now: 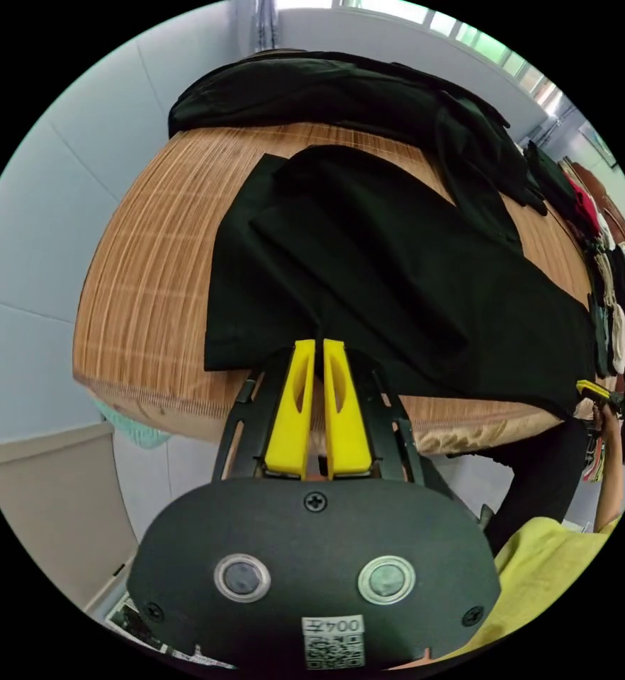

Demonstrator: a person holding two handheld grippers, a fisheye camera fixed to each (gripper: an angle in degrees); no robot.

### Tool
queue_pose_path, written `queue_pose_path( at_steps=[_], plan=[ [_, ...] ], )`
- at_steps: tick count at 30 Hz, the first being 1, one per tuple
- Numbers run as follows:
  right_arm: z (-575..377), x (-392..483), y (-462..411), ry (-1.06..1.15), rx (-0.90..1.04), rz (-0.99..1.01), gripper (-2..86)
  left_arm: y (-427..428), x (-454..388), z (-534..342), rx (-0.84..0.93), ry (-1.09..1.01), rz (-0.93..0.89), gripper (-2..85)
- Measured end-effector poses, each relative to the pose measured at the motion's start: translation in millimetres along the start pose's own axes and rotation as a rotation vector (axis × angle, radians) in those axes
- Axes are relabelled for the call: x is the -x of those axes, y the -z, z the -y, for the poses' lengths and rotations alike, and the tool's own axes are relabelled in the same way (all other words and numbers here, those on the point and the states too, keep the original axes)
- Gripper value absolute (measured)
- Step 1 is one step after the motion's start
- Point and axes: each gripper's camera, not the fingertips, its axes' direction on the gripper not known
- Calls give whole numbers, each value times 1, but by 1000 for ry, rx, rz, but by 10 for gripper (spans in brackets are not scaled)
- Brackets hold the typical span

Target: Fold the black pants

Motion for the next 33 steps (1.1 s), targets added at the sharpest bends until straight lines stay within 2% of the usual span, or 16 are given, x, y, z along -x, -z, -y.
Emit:
queue_pose_path(
  at_steps=[2, 5, 7, 10, 14, 17, 20, 23, 26, 29, 31, 33],
  plan=[
    [-11, -13, 6, -66, -43, 89, 89, 4, 11, -29, -28, 10, -29, 24],
    [-50, -45, 28, -273, -256, 142, 92, 17, 39, -61, -54, 80, -116, 25],
    [-106, -95, 40, -566, -486, 320, 94, 43, 50, -90, -153, 117, -165, 24],
    [-174, -150, 32, -878, -691, 538, 102, 59, 37, -131, -275, 103, -281, 23],
    [-198, -179, 25, -1003, -730, 601, 126, 48, 9, -167, -345, 91, -354, 21],
    [-187, -190, 19, -1008, -731, 686, 137, 26, -1, -179, -312, 122, -448, 18],
    [-164, -193, 18, -1000, -664, 658, 134, 25, -4, -180, -286, 93, -389, 13],
    [-141, -188, 17, -969, -621, 622, 90, 13, -2, -181, -228, 82, -363, 10],
    [-122, -180, 26, -936, -561, 477, 57, 9, 3, -185, -216, 101, -332, 8],
    [-106, -167, 54, -863, -543, 289, 59, 3, 15, -192, -210, 126, -342, 7],
    [-85, -160, 58, -836, -394, 112, 56, -4, 28, -197, -207, 154, -372, 8],
    [-76, -153, 71, -826, -341, 41, 26, -9, 37, -199, -196, 173, -396, 10]
  ],
)
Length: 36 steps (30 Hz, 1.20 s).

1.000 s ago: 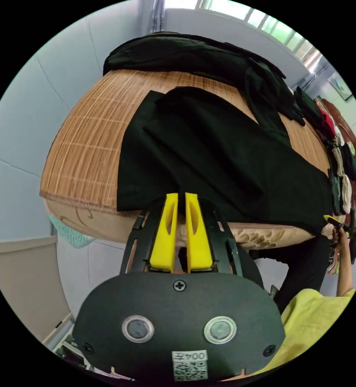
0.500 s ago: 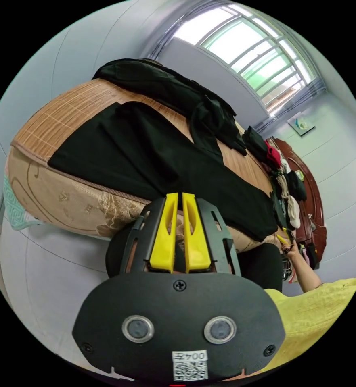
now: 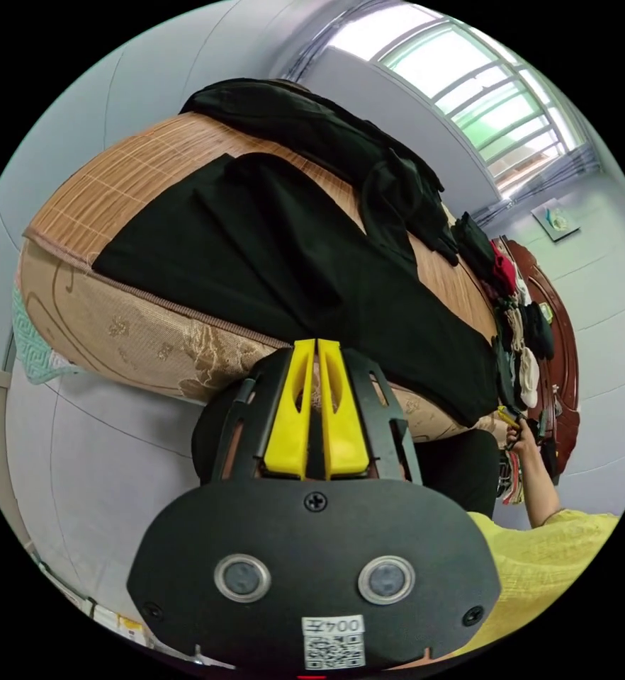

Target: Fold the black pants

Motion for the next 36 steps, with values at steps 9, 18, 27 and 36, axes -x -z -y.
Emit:
queue_pose_path(
  at_steps=[9, 18, 27, 36],
  plan=[
    [-59, 164, -13, 441, 253, 99, 79, -1, 25, -11, 8, 0, -42, 17],
    [-55, 242, -52, 539, 378, -186, 85, 27, 98, 25, -90, 126, -55, 34],
    [-13, 305, -74, 617, 659, -328, 84, -3, 164, 114, -1, 230, -60, 76],
    [11, 328, -82, 573, 747, -293, 82, -26, 178, 135, 18, 280, -58, 42]
  ],
)
